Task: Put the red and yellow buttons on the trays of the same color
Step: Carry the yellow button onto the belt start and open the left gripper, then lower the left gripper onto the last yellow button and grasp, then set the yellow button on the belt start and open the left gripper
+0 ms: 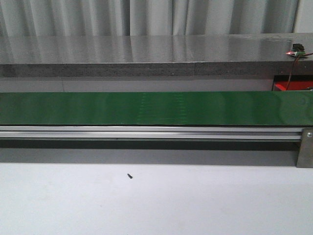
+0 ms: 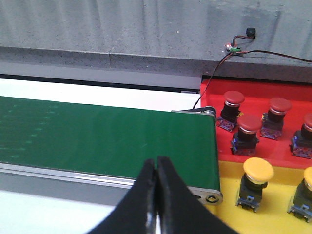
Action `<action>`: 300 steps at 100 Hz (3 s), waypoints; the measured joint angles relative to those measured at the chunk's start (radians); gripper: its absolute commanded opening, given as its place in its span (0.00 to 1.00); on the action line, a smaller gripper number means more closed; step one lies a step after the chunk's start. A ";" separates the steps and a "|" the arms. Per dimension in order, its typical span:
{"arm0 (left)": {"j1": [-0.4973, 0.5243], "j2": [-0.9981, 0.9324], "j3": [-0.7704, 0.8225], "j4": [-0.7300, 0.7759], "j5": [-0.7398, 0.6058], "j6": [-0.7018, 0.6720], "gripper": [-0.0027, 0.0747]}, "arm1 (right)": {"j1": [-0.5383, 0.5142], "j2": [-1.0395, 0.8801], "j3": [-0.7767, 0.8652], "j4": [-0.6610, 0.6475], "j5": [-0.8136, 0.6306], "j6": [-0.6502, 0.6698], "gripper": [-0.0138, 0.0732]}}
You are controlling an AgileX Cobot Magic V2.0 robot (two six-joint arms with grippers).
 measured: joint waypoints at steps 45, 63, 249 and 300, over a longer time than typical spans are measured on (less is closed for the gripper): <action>0.071 0.058 0.000 0.162 0.033 -0.050 0.71 | 0.000 0.000 0.002 0.000 0.000 0.000 0.02; 0.077 0.101 0.000 0.195 0.023 -0.051 0.71 | 0.000 0.000 0.002 0.000 0.000 0.000 0.02; 0.123 0.219 0.000 0.165 -0.075 -0.024 0.25 | 0.000 0.000 0.002 0.000 0.002 0.000 0.02; 0.089 -0.033 0.064 0.144 0.003 0.014 0.25 | 0.000 0.000 0.002 0.000 0.002 0.000 0.02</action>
